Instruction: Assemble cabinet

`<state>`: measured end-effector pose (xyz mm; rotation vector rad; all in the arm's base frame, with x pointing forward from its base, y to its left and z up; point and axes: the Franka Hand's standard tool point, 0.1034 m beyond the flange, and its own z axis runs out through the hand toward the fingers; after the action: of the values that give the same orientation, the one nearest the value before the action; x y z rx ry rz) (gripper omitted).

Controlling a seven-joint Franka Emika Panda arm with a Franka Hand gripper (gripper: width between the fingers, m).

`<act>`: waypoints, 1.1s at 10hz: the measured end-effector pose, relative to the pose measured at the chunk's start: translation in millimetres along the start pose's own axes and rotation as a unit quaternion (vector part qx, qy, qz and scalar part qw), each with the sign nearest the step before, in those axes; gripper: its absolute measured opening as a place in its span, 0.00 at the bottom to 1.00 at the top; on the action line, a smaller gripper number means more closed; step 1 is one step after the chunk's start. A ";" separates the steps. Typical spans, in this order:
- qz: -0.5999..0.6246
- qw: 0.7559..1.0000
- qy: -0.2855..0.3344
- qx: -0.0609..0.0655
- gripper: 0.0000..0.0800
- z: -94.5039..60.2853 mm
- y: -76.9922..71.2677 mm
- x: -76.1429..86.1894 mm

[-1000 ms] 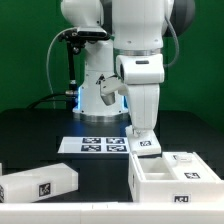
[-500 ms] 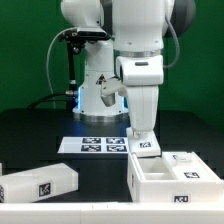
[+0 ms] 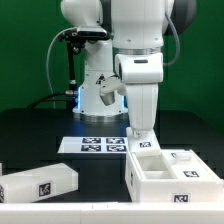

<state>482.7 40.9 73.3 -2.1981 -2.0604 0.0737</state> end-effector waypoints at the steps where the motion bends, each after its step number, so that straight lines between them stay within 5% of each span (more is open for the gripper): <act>1: 0.000 1.000 0.000 0.000 0.08 0.4 -0.2 -0.1; 5: -0.008 1.000 0.001 0.001 0.08 2.8 0.1 -1.7; 11: -0.060 0.998 -0.006 -0.018 0.08 5.2 24.9 0.1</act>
Offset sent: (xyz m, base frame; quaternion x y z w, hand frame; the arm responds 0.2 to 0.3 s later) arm 0.0000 0.0000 0.0000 0.0000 0.0000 0.0000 1.0000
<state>506.8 39.8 65.0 -2.0947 -2.2116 0.0383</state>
